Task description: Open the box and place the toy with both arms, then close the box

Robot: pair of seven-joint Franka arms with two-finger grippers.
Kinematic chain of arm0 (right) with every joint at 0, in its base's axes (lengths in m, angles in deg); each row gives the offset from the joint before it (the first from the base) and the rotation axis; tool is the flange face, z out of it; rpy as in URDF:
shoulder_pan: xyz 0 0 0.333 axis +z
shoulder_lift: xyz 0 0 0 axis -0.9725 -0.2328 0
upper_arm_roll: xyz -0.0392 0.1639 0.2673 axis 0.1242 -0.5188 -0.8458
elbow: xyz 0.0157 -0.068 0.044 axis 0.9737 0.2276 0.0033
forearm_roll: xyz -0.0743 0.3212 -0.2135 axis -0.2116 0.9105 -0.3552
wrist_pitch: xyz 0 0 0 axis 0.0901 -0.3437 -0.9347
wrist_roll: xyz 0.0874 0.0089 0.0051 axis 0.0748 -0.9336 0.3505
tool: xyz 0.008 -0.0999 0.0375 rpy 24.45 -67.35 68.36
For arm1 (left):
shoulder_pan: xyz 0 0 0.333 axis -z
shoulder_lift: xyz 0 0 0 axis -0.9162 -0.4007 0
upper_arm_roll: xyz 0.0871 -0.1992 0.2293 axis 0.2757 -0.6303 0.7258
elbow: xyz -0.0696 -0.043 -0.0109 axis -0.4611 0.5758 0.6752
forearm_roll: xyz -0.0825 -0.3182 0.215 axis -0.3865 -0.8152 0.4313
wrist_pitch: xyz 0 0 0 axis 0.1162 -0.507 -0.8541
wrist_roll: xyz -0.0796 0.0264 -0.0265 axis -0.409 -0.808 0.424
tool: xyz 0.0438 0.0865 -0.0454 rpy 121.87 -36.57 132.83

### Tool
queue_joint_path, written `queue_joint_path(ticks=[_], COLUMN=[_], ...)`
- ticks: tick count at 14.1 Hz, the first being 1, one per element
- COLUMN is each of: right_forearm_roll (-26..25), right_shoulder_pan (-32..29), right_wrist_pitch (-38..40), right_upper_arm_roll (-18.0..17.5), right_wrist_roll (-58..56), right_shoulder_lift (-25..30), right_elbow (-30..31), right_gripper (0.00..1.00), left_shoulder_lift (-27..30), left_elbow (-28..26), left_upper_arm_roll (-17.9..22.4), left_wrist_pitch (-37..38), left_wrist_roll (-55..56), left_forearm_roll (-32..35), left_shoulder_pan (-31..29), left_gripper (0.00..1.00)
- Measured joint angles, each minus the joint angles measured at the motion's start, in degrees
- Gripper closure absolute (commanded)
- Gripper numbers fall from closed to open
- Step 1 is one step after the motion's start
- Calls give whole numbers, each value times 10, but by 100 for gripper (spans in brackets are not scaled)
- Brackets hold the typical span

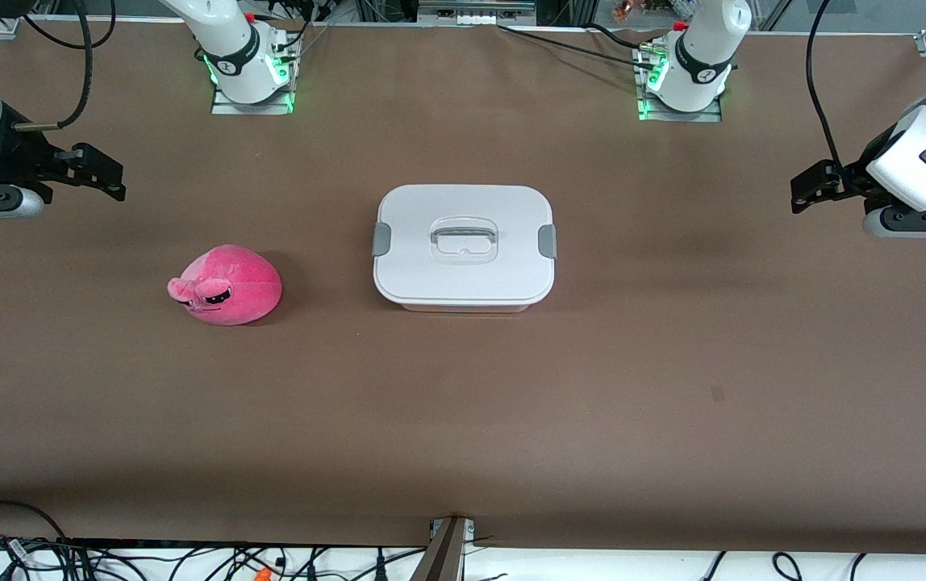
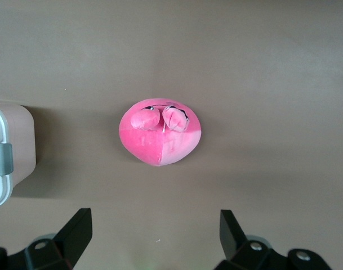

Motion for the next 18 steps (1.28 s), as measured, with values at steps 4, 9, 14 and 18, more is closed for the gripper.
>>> queue_joint_path(ticks=[4, 9, 14, 18], right_forearm_roll=[0, 0, 4, 42], right_shoulder_pan=[0, 0, 0, -3], right_wrist_pitch=[0, -3, -16, -12], right_upper_arm_roll=[0, 0, -3, 3], right_wrist_roll=[0, 0, 0, 0], right_shoulder_lift=[0, 0, -5, -12], right_elbow=[0, 0, 0, 0], right_gripper=[0, 0, 0, 0], left_shoulder_lift=[0, 0, 0, 0], left_elbow=[0, 0, 0, 0], left_upper_arm_roll=[0, 0, -1, -23], left_wrist_pitch=[0, 0, 0, 5], left_wrist_roll=[0, 0, 0, 0], left_forearm_roll=[0, 0, 0, -40], left_shoulder_pan=[0, 0, 1, 4], left_gripper=[0, 0, 0, 0])
